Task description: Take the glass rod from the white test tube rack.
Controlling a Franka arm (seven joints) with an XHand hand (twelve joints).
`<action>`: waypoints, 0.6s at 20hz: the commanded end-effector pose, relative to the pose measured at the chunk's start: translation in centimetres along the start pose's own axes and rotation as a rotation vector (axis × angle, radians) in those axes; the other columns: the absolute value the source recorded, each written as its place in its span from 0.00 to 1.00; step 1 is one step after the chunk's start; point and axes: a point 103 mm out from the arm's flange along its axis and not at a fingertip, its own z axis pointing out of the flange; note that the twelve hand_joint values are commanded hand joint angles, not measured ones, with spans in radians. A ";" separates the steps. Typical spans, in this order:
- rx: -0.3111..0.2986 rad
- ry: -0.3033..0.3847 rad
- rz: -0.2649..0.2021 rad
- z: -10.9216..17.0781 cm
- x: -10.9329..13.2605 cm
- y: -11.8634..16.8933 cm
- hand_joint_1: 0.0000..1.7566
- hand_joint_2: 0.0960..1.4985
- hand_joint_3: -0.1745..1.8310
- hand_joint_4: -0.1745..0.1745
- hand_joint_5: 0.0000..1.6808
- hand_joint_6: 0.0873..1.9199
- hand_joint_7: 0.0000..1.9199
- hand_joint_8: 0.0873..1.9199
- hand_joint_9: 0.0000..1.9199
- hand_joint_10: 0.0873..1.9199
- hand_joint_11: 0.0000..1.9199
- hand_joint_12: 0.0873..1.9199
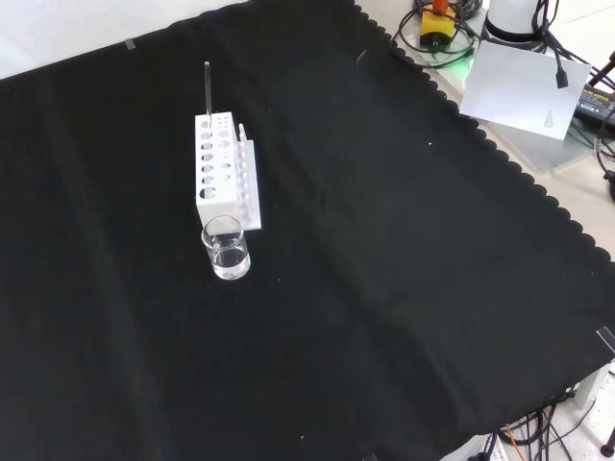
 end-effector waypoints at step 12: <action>0.023 -0.021 -0.053 3.4 -2.3 7.4 0.37 0.53 0.40 0.23 0.11 0.00 0.18 0.45 0.34 0.42 0.07 0.73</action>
